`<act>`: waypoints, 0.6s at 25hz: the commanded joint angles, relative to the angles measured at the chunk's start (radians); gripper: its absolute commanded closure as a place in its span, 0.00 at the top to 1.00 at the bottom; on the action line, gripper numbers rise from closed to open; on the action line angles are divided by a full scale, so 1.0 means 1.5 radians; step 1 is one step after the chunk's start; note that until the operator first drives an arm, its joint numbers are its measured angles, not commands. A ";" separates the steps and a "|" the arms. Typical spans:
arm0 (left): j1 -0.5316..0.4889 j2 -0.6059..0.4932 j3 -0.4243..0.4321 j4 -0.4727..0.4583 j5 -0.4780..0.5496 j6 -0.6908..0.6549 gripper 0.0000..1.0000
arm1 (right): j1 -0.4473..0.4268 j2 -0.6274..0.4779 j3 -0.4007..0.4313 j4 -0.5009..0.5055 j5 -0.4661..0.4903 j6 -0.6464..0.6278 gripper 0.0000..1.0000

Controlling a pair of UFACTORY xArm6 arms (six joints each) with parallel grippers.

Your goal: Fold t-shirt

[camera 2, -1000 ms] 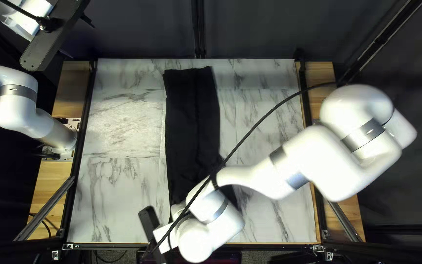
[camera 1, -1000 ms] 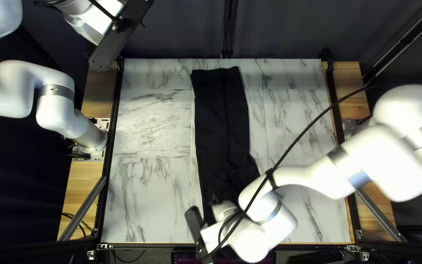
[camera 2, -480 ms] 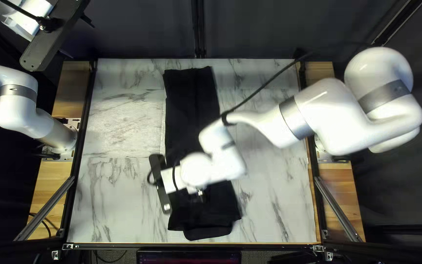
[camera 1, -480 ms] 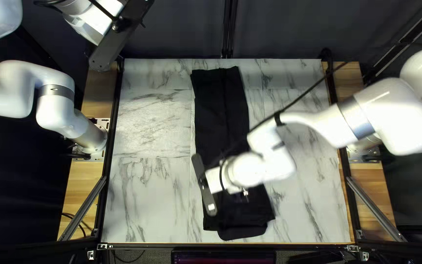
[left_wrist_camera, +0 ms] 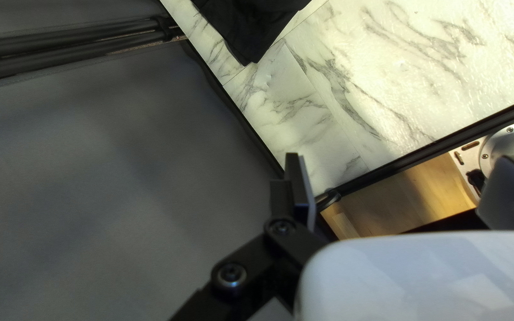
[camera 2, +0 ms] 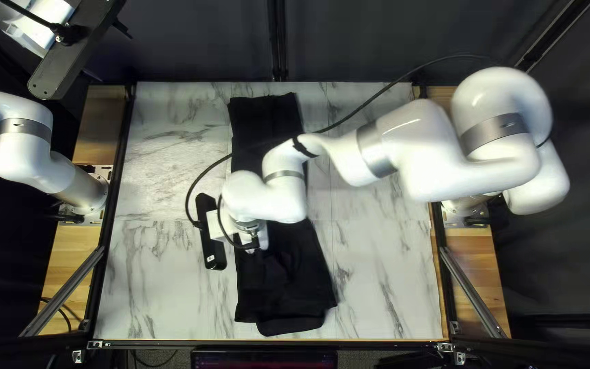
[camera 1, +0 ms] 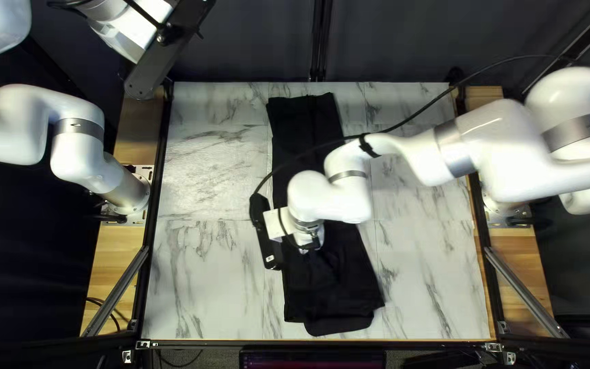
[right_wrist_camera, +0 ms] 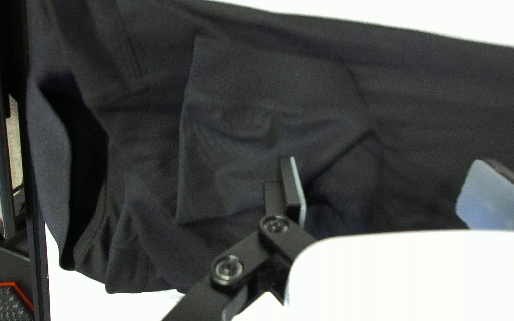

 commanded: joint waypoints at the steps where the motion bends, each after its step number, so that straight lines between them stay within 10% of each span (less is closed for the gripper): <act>1: 0.000 0.000 0.000 0.000 0.000 0.000 1.00 | -0.002 0.008 -0.003 0.005 0.005 -0.007 0.02; 15: 0.000 0.000 0.000 0.000 0.000 0.000 1.00 | 0.009 -0.078 0.082 -0.020 0.000 0.040 0.00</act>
